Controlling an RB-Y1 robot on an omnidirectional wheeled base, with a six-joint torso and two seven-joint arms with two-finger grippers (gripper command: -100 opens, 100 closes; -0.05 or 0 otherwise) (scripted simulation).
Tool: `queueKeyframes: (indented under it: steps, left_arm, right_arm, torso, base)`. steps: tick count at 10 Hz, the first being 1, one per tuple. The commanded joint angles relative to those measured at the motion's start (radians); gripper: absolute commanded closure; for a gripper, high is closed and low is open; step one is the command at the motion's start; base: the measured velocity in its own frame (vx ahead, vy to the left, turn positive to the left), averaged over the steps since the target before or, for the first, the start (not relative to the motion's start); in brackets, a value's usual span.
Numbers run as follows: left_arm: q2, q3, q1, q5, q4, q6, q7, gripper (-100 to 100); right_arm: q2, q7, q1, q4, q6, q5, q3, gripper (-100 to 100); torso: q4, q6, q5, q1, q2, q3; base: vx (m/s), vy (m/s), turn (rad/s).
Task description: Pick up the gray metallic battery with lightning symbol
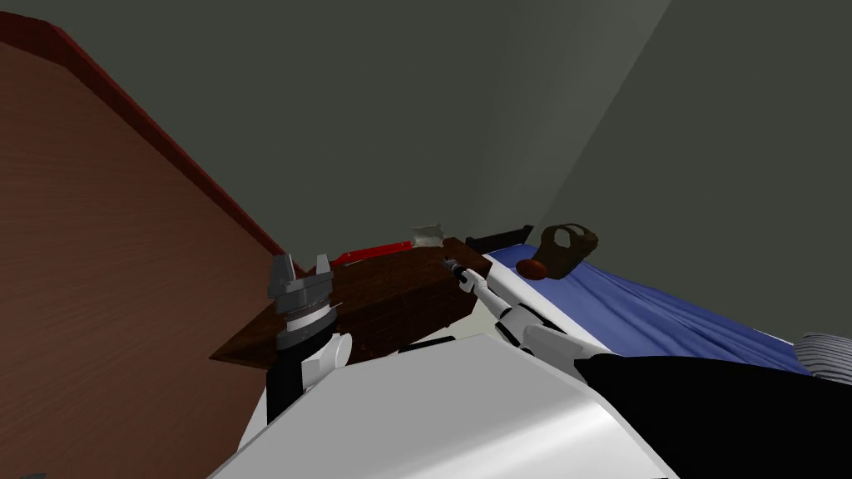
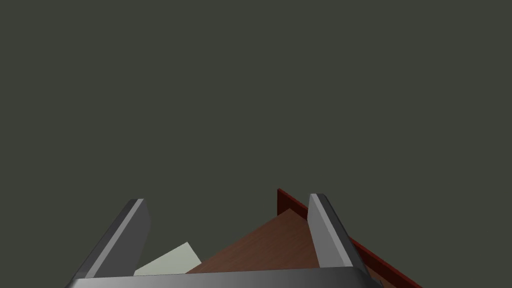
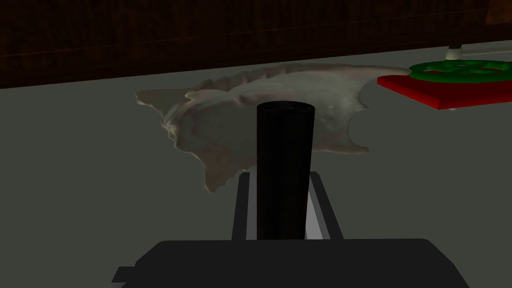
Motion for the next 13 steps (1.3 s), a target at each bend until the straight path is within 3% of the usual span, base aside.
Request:
queueKeyframes:
  steps: [1, 3, 5, 6, 7, 8, 9, 10, 11, 12, 13]
  left_arm:
    - [0.0, 0.0, 0.0, 0.0, 0.0, 0.0, 0.0, 0]
    - [0.0, 0.0, 0.0, 0.0, 0.0, 0.0, 0.0, 0]
    - [0.0, 0.0, 0.0, 0.0, 0.0, 0.0, 0.0, 0]
    - [0.0, 0.0, 0.0, 0.0, 0.0, 0.0, 0.0, 0]
    - [0.0, 0.0, 0.0, 0.0, 0.0, 0.0, 0.0, 0]
    - [0.0, 0.0, 0.0, 0.0, 0.0, 0.0, 0.0, 0]
    - [0.0, 0.0, 0.0, 0.0, 0.0, 0.0, 0.0, 0]
    - [0.0, 0.0, 0.0, 0.0, 0.0, 0.0, 0.0, 0]
    - [0.0, 0.0, 0.0, 0.0, 0.0, 0.0, 0.0, 0]
    - [0.0, 0.0, 0.0, 0.0, 0.0, 0.0, 0.0, 0]
    - [0.0, 0.0, 0.0, 0.0, 0.0, 0.0, 0.0, 0]
  right_arm:
    - [-0.05, -0.007, 0.05, -0.05, 0.024, -0.02, -0.027, 100]
    - [-0.052, -0.007, 0.087, -0.052, 0.024, -0.02, -0.027, 100]
    - [-0.052, -0.007, 0.087, -0.103, 0.024, -0.02, -0.027, 100]
    - [-0.1, -0.015, 0.133, -0.137, 0.05, -0.041, -0.052, 100]
    - [-0.104, -0.015, 0.166, -0.177, 0.05, -0.041, -0.052, 100]
    - [-0.104, -0.015, 0.172, -0.196, 0.05, -0.041, -0.052, 100]
    - [-0.156, -0.023, 0.211, -0.228, 0.076, -0.062, -0.076, 100]
    - [-0.156, -0.023, 0.251, -0.264, 0.076, -0.062, -0.076, 100]
    - [-0.156, -0.023, 0.257, -0.288, 0.076, -0.062, -0.076, 100]
    - [-0.208, -0.031, 0.297, -0.327, 0.101, -0.083, -0.101, 100]
    - [-0.208, -0.031, 0.33, -0.363, 0.101, -0.083, -0.101, 100]
  torso:
    - [0.0, 0.0, 0.0, 0.0, 0.0, 0.0]
    - [-0.002, 0.0, 0.0, 0.0, -0.002, -0.002]
    - [-0.005, 0.002, -0.002, -0.002, -0.002, -0.004]
    - [-0.005, 0.002, -0.001, -0.002, -0.002, -0.004]
    - [-0.005, 0.0, -0.002, -0.002, -0.003, -0.004]
    - [-0.006, 0.002, -0.002, -0.002, -0.003, -0.004]
    - [-0.006, 0.002, -0.002, -0.003, -0.003, -0.004]
    - [-0.005, 0.001, -0.002, -0.003, -0.003, -0.004]
    - [-0.006, 0.001, -0.002, -0.002, -0.003, -0.004]
    - [-0.006, 0.002, -0.002, -0.003, -0.003, -0.004]
    - [-0.005, 0.0, -0.002, -0.002, -0.003, -0.004]
  base:
    - [-0.002, 0.026, 0.332]
    - [0.008, 0.013, 0.113]
    - [-0.002, 0.003, -0.035]
    - [-0.001, 0.026, 0.401]
    - [0.006, 0.016, 0.182]
    - [0.003, 0.006, -0.052]
    - [-0.002, 0.032, 0.347]
    - [0.004, 0.019, 0.17]
    - [0.005, 0.007, -0.037]
    - [0.006, 0.03, 0.307]
    - [0.011, 0.016, 0.201]
